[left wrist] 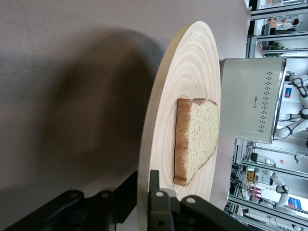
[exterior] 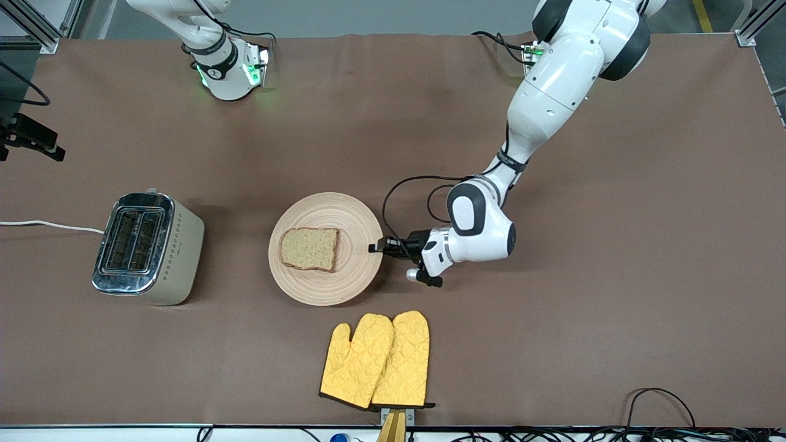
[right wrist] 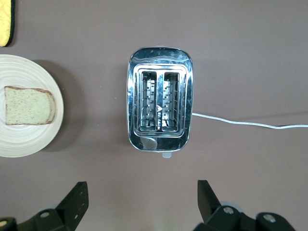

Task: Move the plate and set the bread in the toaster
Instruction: 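Slide the plate with the left gripper toward the toaster, then release the plate with the left gripper while the right gripper reaches the bread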

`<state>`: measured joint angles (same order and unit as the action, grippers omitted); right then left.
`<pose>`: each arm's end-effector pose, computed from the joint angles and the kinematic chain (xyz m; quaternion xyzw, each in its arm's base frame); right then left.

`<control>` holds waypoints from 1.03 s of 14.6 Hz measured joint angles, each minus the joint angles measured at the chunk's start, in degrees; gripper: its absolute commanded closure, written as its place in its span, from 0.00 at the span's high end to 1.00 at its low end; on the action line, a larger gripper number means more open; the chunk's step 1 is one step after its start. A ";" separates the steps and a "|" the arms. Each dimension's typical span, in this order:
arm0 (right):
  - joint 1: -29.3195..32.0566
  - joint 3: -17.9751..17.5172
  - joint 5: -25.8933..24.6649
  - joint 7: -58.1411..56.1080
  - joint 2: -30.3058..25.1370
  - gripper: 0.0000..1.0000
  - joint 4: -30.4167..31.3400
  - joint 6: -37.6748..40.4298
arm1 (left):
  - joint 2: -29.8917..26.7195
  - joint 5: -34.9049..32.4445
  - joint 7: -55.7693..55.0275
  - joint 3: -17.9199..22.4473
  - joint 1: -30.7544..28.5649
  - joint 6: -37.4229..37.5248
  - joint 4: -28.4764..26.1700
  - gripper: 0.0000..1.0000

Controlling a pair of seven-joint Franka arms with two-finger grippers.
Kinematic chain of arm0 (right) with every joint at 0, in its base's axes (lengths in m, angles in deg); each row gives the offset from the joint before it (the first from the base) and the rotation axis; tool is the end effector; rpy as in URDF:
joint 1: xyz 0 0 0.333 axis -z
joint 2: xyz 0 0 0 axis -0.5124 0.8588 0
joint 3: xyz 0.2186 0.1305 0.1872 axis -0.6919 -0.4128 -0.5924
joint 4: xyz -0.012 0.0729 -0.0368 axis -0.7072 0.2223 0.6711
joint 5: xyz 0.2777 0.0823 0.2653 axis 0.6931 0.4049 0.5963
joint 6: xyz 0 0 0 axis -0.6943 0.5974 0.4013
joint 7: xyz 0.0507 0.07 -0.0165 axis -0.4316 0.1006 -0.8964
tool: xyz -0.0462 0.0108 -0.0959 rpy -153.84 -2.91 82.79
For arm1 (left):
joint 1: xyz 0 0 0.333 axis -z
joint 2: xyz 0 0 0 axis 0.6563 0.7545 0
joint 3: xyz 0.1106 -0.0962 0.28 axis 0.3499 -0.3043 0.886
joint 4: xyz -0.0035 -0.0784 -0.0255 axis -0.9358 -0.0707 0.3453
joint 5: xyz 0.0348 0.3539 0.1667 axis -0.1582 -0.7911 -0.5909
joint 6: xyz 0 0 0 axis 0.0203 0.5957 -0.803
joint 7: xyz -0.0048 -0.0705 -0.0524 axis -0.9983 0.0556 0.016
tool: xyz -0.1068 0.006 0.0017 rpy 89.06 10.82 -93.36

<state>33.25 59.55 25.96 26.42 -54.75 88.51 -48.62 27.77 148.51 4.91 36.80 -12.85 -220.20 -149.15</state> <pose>0.5395 -0.0544 0.6454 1.0000 -0.0030 -0.0073 0.0054 0.5843 -0.4535 0.1483 0.8609 -0.0219 -0.0376 0.5069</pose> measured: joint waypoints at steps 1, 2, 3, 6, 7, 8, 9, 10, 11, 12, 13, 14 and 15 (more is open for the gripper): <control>-0.19 -0.17 0.01 0.02 0.14 1.00 0.04 0.00 | 0.49 2.06 1.48 0.00 0.71 -0.42 0.27 0.00; -0.31 -0.26 0.21 0.04 0.45 1.00 0.23 0.00 | 0.93 3.83 2.78 0.00 1.47 -1.07 0.45 0.00; -0.41 -0.29 0.90 0.09 0.91 1.00 0.52 -0.14 | 1.27 4.90 3.61 0.01 2.02 -1.54 0.57 0.01; -1.02 -0.32 2.47 0.61 2.07 1.00 2.39 -2.08 | 1.84 5.57 4.03 0.04 2.55 -1.80 0.69 0.11; -1.33 -0.33 2.60 0.70 2.22 1.00 3.57 -3.42 | 1.97 5.91 4.03 0.15 2.54 -1.81 0.70 0.17; -1.73 -0.34 2.66 0.89 2.31 1.00 4.95 -5.04 | 2.07 6.41 4.03 0.28 2.53 -1.81 0.70 0.23; -2.25 -0.35 2.70 1.78 2.38 1.00 6.33 -6.64 | 2.11 6.96 4.03 0.30 2.47 -1.79 0.74 0.25; -2.96 -0.36 2.74 3.32 2.45 1.00 7.48 -7.97 | 2.11 7.24 4.05 0.29 2.44 -1.76 0.84 0.35; -3.90 -0.38 2.76 4.90 2.54 1.00 8.34 -9.09 | 2.11 7.30 4.05 0.29 2.44 -1.76 0.96 0.39; -4.97 -0.41 2.76 6.14 2.65 1.00 9.09 -10.29 | 2.11 7.30 4.05 0.31 2.44 -1.76 1.06 0.57; -5.84 -0.45 2.77 7.07 2.84 1.00 9.77 -11.49 | 2.11 7.30 4.05 0.38 2.42 -1.76 1.15 1.00; -6.67 -0.45 2.78 8.12 3.02 1.00 10.79 -13.26 | 2.11 7.30 4.11 0.53 2.28 -1.78 1.33 1.00; -7.46 -0.48 2.79 9.38 3.21 1.00 12.18 -15.45 | 2.08 7.25 4.30 0.69 1.97 -1.78 1.65 1.00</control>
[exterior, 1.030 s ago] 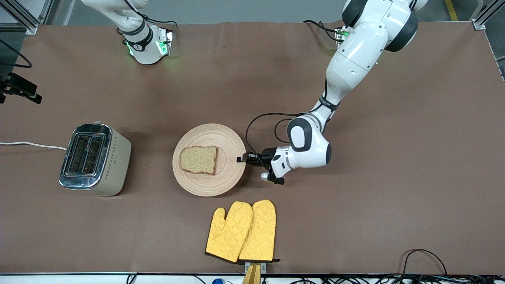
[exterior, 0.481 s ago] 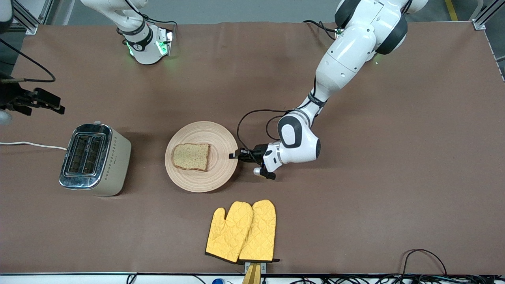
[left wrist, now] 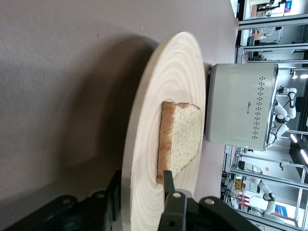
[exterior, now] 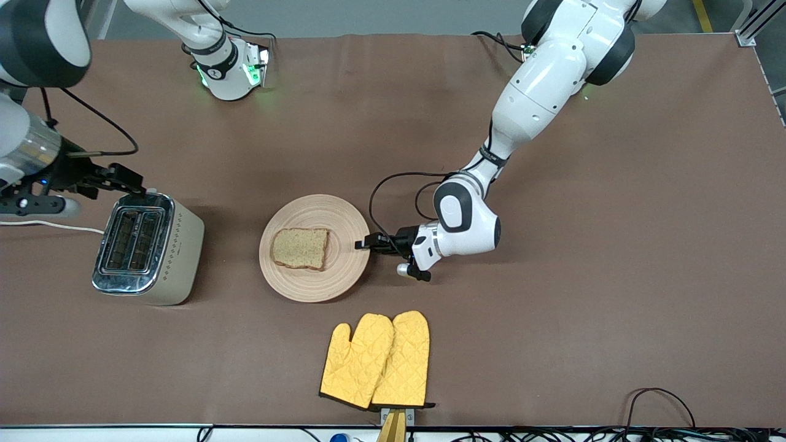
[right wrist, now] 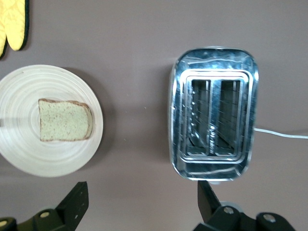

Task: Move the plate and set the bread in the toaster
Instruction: 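Release the plate with the left gripper while the right gripper reaches the bread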

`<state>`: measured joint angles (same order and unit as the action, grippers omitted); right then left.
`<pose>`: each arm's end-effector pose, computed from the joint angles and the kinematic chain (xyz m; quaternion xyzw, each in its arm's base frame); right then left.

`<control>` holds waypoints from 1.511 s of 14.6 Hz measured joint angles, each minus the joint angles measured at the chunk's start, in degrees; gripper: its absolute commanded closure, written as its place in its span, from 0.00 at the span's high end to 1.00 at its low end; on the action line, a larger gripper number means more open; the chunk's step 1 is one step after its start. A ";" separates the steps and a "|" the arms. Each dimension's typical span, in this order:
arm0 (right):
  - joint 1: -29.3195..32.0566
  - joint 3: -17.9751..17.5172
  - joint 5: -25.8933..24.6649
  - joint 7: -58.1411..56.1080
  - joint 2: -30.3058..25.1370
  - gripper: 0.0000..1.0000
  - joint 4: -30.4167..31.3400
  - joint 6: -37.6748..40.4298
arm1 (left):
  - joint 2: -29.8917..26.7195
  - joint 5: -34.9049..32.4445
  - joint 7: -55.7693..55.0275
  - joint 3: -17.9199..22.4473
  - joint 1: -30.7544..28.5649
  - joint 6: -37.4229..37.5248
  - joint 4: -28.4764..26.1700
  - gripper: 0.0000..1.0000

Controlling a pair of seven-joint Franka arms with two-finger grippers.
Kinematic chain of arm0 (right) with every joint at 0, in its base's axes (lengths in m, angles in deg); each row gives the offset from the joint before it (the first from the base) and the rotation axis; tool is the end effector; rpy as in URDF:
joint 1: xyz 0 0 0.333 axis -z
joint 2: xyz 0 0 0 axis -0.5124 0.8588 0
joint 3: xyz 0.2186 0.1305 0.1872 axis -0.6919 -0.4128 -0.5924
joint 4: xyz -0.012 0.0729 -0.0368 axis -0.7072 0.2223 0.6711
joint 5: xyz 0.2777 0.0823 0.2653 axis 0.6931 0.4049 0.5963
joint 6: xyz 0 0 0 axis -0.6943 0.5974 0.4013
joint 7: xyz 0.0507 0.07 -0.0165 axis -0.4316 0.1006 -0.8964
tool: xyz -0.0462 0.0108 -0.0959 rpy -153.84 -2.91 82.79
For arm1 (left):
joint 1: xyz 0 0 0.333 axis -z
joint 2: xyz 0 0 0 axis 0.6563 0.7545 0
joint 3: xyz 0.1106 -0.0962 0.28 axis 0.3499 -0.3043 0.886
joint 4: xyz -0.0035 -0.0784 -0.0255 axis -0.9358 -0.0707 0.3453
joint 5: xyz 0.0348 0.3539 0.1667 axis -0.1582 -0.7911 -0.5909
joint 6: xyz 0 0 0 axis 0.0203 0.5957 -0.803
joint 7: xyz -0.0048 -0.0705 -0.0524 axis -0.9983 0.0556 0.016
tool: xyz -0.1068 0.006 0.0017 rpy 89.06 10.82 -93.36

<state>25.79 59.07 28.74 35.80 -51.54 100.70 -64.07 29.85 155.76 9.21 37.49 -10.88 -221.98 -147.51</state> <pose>0.5731 0.0272 0.5364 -0.9997 0.0188 0.0072 0.0160 0.5782 -0.4653 0.1331 0.8501 -0.0036 -0.0190 0.5263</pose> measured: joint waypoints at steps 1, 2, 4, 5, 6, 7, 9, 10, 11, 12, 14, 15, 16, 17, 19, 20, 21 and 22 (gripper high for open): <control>-0.81 -0.01 0.02 1.13 0.20 1.00 1.85 -2.77 | -0.12 -0.61 0.11 0.25 -0.55 -0.06 0.40 1.00; -1.69 -0.04 0.03 2.48 0.50 1.00 3.88 -5.70 | -0.39 -2.18 0.11 0.43 -1.73 -0.05 0.78 1.00; -3.76 -0.07 0.06 6.49 1.89 1.00 6.93 -10.29 | -1.18 -5.80 -0.12 0.43 -5.68 1.75 1.00 1.00; -5.03 -0.10 0.07 8.90 2.96 1.00 7.67 -12.00 | -1.68 -8.06 -0.44 0.46 -7.86 3.78 0.99 1.00; -6.36 -0.13 0.07 11.40 4.19 1.00 7.95 -13.53 | -2.27 -11.16 -1.23 0.45 -10.00 5.19 1.02 1.00; -7.69 -0.17 0.08 14.07 5.50 1.00 8.12 -14.90 | -3.14 -15.24 -2.63 0.43 -12.19 6.19 1.05 1.00; -9.86 -0.19 0.08 18.36 7.93 1.00 8.97 -17.70 | -5.19 -25.24 -5.12 0.43 -16.41 8.91 1.10 1.00; -10.77 -0.20 0.08 19.71 8.90 1.00 10.15 -20.34 | -6.30 -31.08 -5.87 0.40 -18.65 9.99 1.13 1.00; -11.54 -0.21 0.08 20.85 9.74 1.00 11.77 -23.42 | -7.40 -36.41 -6.30 0.38 -20.83 11.26 1.15 1.00; -12.32 -0.20 0.08 22.17 10.57 1.00 13.43 -25.99 | -8.63 -41.57 -7.25 0.32 -22.81 12.91 1.18 1.00; -14.33 -0.20 0.08 24.25 12.73 1.00 15.27 -28.41 | -11.34 -51.07 -11.00 0.28 -25.44 15.88 1.23 1.00; -15.48 -0.21 0.08 24.92 13.97 0.99 15.50 -29.23 | -12.82 -55.96 -12.85 0.27 -26.13 17.07 1.25 1.00; -16.38 -0.22 0.08 25.36 15.17 0.98 15.60 -30.37 | -14.36 -60.89 -14.13 0.26 -26.49 17.84 1.29 1.00; -16.90 -0.21 0.08 25.71 16.25 0.95 15.66 -31.44 | -15.93 -65.44 -15.05 0.26 -26.60 18.49 1.32 1.00; -17.23 -0.18 0.08 25.83 17.88 0.90 15.74 -32.75 | -19.20 -73.53 -16.10 0.30 -26.93 20.69 1.39 1.00; -17.39 -0.19 0.08 25.90 18.46 0.87 15.75 -33.05 | -20.87 -76.53 -16.30 0.34 -27.48 21.79 1.44 1.00; -17.53 -0.19 0.08 25.96 18.87 0.84 15.76 -33.33 | -22.59 -78.30 -16.33 0.39 -28.42 22.44 1.52 1.00; -17.60 -0.19 0.08 26.05 19.25 0.80 15.78 -33.72 | -24.46 -79.16 -16.33 0.46 -29.63 23.10 1.58 1.00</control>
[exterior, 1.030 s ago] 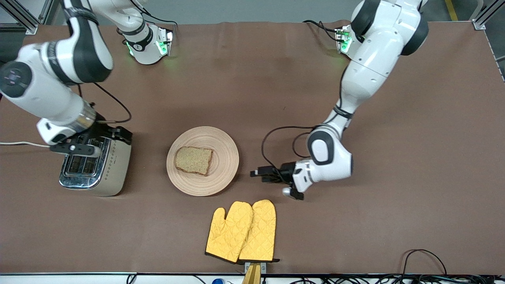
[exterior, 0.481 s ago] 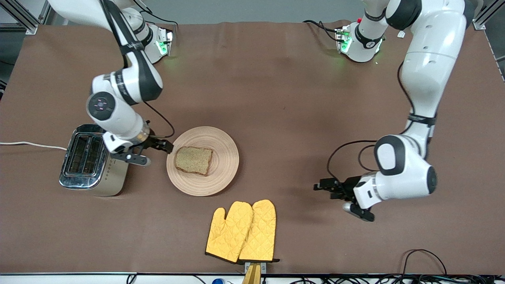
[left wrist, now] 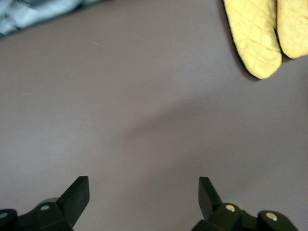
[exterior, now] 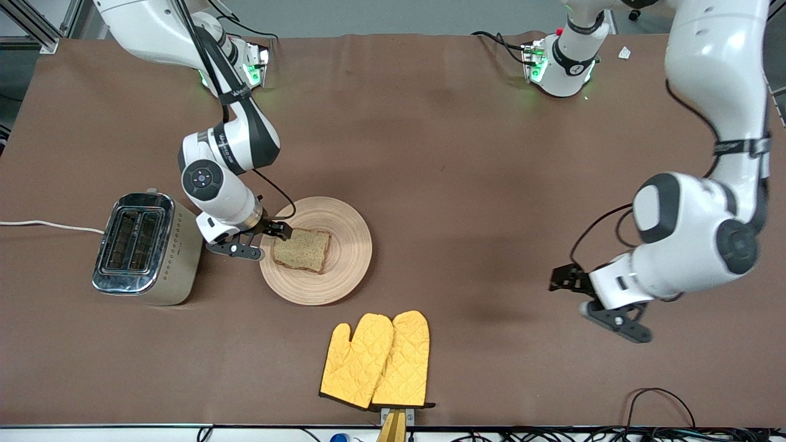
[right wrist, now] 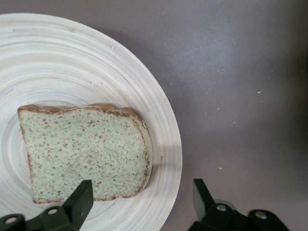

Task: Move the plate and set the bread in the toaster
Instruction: 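Release the plate with the left gripper while the right gripper reaches the bread, then grasp the bread slice with the right gripper while the left gripper withdraws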

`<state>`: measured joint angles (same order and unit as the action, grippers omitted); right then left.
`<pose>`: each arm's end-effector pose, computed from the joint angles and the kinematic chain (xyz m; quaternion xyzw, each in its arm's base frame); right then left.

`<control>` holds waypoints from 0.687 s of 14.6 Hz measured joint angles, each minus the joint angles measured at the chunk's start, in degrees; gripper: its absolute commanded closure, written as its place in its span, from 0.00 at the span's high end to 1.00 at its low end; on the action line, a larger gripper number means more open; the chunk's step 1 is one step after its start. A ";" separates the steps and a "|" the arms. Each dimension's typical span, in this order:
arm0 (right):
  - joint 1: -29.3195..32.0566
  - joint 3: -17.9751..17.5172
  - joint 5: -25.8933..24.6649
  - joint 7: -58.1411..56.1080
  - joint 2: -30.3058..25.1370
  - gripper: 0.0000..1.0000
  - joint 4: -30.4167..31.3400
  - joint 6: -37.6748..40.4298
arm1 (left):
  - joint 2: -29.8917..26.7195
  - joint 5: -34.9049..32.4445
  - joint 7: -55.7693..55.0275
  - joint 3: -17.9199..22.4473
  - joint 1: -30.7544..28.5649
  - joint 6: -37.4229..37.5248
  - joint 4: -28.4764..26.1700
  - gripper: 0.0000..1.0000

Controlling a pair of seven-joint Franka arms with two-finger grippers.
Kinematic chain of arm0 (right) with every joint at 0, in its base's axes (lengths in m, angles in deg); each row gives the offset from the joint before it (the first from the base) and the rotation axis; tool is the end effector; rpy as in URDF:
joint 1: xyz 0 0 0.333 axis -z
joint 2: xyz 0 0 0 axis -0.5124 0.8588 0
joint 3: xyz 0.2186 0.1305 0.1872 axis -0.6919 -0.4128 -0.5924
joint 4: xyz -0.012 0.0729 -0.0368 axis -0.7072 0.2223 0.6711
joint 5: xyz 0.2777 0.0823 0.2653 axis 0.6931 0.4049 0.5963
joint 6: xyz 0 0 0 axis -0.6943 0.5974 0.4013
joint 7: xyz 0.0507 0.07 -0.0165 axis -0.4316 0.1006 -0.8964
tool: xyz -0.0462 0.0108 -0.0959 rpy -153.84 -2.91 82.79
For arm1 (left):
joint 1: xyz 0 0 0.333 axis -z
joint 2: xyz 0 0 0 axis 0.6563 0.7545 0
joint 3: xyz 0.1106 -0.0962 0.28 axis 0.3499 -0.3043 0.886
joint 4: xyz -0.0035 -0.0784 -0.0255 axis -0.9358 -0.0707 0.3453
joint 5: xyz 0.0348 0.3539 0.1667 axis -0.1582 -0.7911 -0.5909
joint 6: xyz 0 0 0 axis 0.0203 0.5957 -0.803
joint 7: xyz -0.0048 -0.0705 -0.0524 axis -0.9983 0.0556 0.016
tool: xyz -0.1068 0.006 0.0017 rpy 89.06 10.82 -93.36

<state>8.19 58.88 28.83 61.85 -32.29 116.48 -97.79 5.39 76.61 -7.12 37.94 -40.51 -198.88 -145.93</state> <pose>0.5602 0.2069 0.2608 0.9949 -0.0990 -0.0179 0.0030 0.7211 -0.1137 0.4170 0.9698 -0.2152 0.0644 0.0949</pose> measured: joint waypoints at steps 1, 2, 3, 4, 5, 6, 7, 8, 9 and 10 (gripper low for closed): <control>0.00 0.04 0.00 0.04 0.40 0.77 0.03 -0.54 | -1.92 -0.48 0.00 0.03 -1.42 1.21 0.03 1.00; 0.00 0.10 0.00 0.05 0.79 0.74 0.05 -1.03 | -3.82 -0.66 0.01 0.04 -2.88 3.25 0.04 1.00; 0.00 0.16 0.00 0.08 1.16 0.70 0.05 -1.41 | -5.58 -0.67 -0.48 0.06 -4.08 5.82 0.03 1.00; 0.00 0.20 0.00 0.09 1.54 0.65 0.06 -1.74 | -7.09 -0.69 -2.17 0.07 -4.96 8.38 0.01 1.00; 0.00 0.25 0.00 0.15 1.90 0.64 0.06 -2.15 | -8.50 -1.18 -4.96 0.07 -5.55 10.90 0.00 1.00; 0.01 0.30 0.00 0.24 2.23 0.64 0.07 -2.43 | -9.81 -2.15 -7.71 0.06 -5.81 13.16 0.00 1.00; 0.01 0.34 0.00 0.32 2.55 0.63 0.08 -2.71 | -11.24 -3.34 -10.59 -0.06 -5.80 15.55 0.01 1.00; 0.01 0.37 0.00 0.46 2.88 0.61 0.08 -3.09 | -12.76 -4.27 -13.22 -0.35 -5.73 18.05 0.01 1.00; 0.01 0.38 0.00 0.55 3.18 0.60 0.08 -3.52 | -14.41 -4.96 -15.35 -0.63 -5.59 20.51 0.01 1.00; 0.01 0.38 0.00 0.63 3.39 0.60 0.08 -3.72 | -16.06 -5.27 -16.68 -0.79 -5.50 22.59 -0.02 1.00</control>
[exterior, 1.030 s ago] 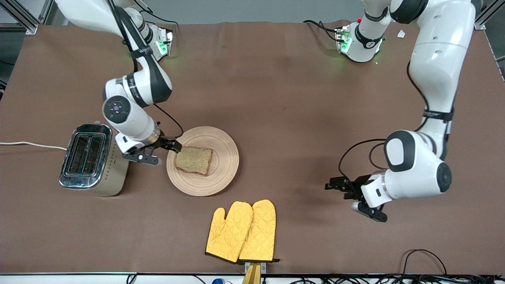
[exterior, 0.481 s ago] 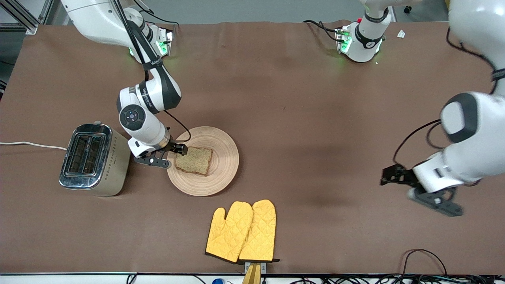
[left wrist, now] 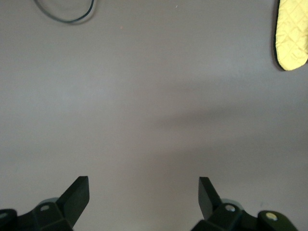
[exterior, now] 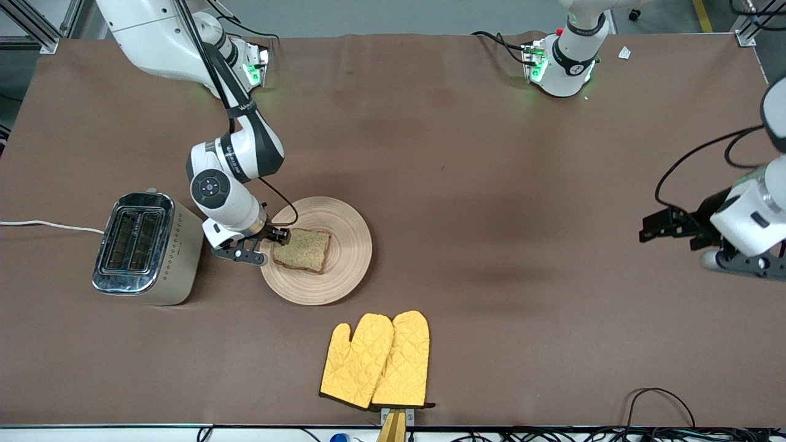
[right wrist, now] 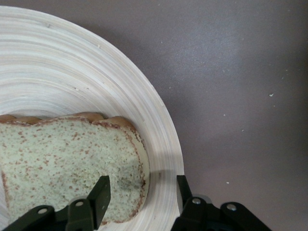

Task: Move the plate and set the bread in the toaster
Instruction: 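Grasp the bread slice with the right gripper while the left gripper withdraws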

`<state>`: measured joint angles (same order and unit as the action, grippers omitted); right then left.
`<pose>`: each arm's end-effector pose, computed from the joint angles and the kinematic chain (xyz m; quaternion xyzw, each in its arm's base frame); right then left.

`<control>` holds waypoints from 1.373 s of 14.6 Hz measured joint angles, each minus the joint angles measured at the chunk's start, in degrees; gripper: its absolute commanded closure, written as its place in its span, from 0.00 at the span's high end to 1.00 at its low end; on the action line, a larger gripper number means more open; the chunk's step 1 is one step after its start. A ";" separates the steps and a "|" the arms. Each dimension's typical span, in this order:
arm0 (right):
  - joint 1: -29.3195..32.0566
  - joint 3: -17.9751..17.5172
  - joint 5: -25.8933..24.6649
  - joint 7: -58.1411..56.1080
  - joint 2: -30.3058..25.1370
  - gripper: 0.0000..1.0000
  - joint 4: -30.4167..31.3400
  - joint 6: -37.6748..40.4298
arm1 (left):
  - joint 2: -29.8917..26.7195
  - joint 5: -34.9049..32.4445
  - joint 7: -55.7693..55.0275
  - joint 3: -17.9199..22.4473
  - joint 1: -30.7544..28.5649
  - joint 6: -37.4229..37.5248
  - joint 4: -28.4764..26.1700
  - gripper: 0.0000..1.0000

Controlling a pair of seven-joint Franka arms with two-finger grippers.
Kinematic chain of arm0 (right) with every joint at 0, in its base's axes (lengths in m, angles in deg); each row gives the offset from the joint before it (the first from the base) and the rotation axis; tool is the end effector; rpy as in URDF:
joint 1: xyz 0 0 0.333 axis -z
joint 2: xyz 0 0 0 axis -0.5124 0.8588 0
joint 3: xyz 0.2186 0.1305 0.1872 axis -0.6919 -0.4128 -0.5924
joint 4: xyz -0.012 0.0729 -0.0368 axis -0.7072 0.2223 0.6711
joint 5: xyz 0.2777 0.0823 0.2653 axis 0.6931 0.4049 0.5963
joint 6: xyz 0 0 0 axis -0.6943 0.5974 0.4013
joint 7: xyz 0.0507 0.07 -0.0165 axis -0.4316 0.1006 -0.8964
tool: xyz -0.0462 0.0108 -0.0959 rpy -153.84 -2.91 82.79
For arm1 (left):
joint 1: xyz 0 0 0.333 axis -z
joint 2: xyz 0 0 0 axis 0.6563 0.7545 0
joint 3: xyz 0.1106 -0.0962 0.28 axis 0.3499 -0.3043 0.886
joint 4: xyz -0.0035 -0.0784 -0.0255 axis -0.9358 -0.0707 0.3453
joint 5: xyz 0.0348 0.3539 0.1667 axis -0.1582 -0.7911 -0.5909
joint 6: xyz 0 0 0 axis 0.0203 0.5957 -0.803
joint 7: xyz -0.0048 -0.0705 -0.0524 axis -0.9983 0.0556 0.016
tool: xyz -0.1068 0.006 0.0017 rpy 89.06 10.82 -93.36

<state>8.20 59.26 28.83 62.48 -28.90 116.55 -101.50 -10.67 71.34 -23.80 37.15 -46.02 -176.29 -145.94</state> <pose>0.5631 0.2032 0.2305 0.9940 -0.1079 -0.0143 0.0052 0.6427 -0.0506 0.5714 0.9972 -0.0646 -0.0018 0.0376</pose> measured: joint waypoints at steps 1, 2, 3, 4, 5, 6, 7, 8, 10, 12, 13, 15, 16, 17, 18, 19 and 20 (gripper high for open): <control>0.00 0.01 0.00 0.03 0.13 0.59 0.00 -0.10 | -1.58 -0.09 -0.51 -0.02 -0.01 1.66 -0.04 1.00; 0.00 0.02 0.00 0.06 0.19 0.59 -0.01 -0.17 | -2.94 -0.12 -0.77 0.01 -0.07 2.78 -0.11 1.00; 0.00 0.03 0.00 0.09 0.21 0.59 -0.01 -0.23 | -4.07 -0.15 -0.83 0.08 -0.14 3.44 -0.21 1.00; 0.00 0.03 0.00 0.11 0.22 0.57 -0.01 -0.27 | -5.03 -0.16 -0.84 0.16 -0.19 3.89 -0.33 1.00; 0.00 0.03 0.00 0.16 0.24 0.56 -0.01 -0.34 | -5.79 -0.18 -0.84 0.24 -0.21 4.22 -0.43 1.00; 0.00 0.03 0.00 0.27 0.29 0.54 -0.01 -0.43 | -6.39 -0.45 -0.84 0.32 -0.21 4.36 -0.53 1.00; 0.00 0.03 0.00 0.42 0.37 0.53 -0.01 -0.52 | -6.73 -1.36 -0.83 0.29 -0.21 4.40 -0.57 1.00; 0.00 0.03 0.00 0.48 0.47 0.53 -0.01 -0.68 | -6.89 -2.47 -0.82 0.18 -0.18 4.40 -0.61 1.00; 0.00 0.03 0.11 0.65 0.69 0.53 -0.02 -1.17 | -6.95 -3.38 -0.81 -0.12 0.03 4.40 -0.66 1.00; 0.00 0.01 1.03 0.74 1.08 0.52 -0.02 -2.00 | -7.44 -3.48 -0.83 -0.19 1.28 4.40 -0.67 1.00; -0.01 -0.02 1.44 0.74 1.38 0.50 -0.02 -2.40 | -7.96 -3.55 -0.99 -0.08 2.34 4.43 -0.68 1.00; -0.06 -0.11 1.74 0.75 1.87 0.34 -0.03 -3.02 | -9.35 -3.82 -2.76 0.65 4.88 5.15 -1.05 1.00; -0.06 -0.12 1.84 0.76 1.96 0.24 -0.05 -3.10 | -10.17 -3.90 -3.54 1.58 6.25 5.49 -1.76 1.00; -0.07 -0.13 2.02 0.76 1.98 0.16 -0.10 -3.18 | -11.00 -3.94 -3.94 2.81 7.61 5.58 -2.70 1.00; -0.07 -0.18 2.17 0.76 1.98 0.13 -0.21 -3.20 | -11.64 -3.98 -4.05 4.19 8.72 5.59 -3.53 1.00; -0.07 -0.15 2.17 0.77 1.98 0.12 -0.22 -3.18 | -12.08 -3.98 -4.04 5.59 9.56 5.59 -4.16 1.00; -0.07 -0.11 2.18 0.79 1.98 0.12 -0.22 -3.14 | -12.28 -3.98 -3.91 6.70 9.99 5.59 -4.56 1.00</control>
<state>8.13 59.15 31.00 63.26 -26.92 116.33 -104.64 -22.95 67.35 -27.71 43.85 -36.03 -170.71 -150.50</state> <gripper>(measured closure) 0.863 0.000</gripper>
